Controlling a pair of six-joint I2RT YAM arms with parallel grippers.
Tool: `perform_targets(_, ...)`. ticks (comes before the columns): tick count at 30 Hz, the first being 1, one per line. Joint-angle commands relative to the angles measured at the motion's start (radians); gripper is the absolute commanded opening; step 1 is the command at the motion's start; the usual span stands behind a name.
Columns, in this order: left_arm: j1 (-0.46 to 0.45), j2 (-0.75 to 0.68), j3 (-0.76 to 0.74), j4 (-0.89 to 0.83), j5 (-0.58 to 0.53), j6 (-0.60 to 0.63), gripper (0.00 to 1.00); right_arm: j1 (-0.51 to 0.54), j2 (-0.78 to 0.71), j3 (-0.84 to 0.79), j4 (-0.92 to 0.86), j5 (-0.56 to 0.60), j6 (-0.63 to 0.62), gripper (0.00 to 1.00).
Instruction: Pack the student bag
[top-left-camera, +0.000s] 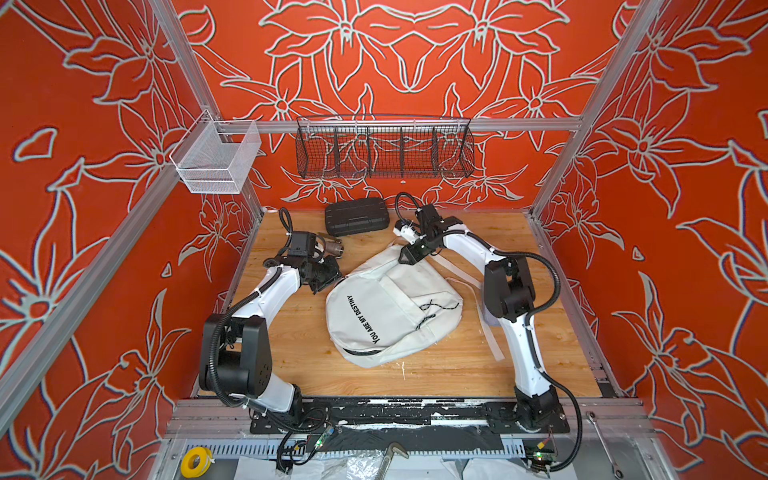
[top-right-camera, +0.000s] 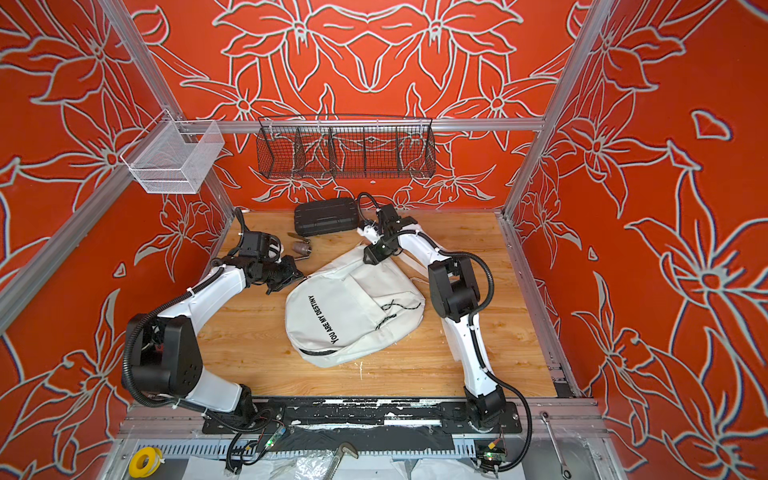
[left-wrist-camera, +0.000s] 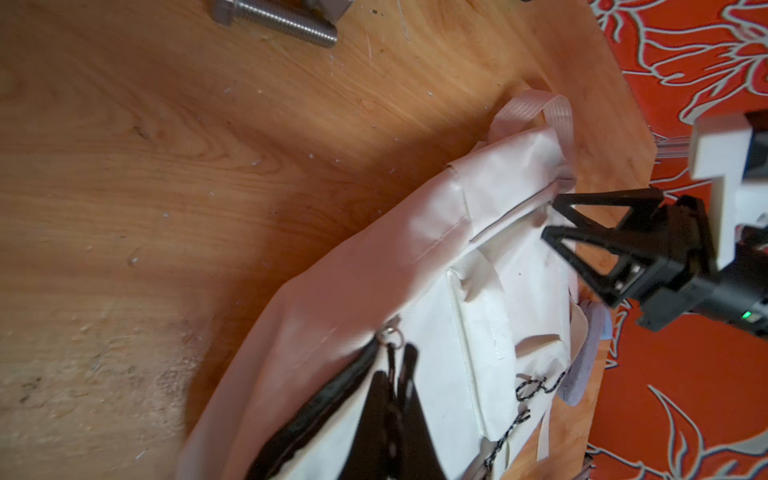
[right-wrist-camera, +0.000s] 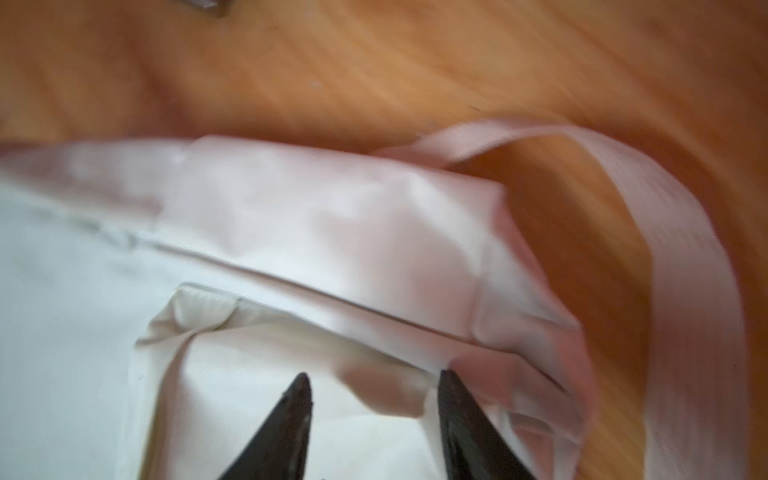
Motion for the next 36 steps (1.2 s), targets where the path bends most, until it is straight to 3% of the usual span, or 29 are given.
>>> perform_targets(1,0.000,0.029,0.028,0.003,0.077,0.003,0.00,0.047,-0.051,-0.031,0.121,-0.207,-0.313,0.57)
perform_targets(3,0.000,0.045,0.037,0.006,0.092,0.006,0.00,0.067,-0.011,0.021,0.092,-0.233,-0.398,0.58)
perform_targets(8,-0.001,0.073,0.067,-0.009,0.117,0.011,0.00,0.130,0.114,0.191,0.018,-0.169,-0.489,0.62)
perform_targets(13,-0.001,0.056,0.058,-0.005,0.108,0.008,0.00,0.152,0.165,0.206,0.034,-0.138,-0.558,0.63)
perform_targets(21,-0.003,0.038,0.063,-0.021,0.117,0.006,0.00,0.176,0.225,0.237,0.114,-0.020,-0.542,0.62)
perform_targets(25,-0.004,0.035,0.062,-0.028,0.129,0.003,0.00,0.182,0.248,0.260,0.168,0.076,-0.511,0.46)
perform_targets(30,-0.003,0.022,0.087,-0.077,0.084,0.031,0.00,0.180,0.244,0.260,0.148,0.133,-0.535,0.02)
perform_targets(36,0.042,0.026,0.129,-0.141,0.030,0.067,0.00,0.145,0.165,0.191,0.111,0.131,-0.521,0.00)
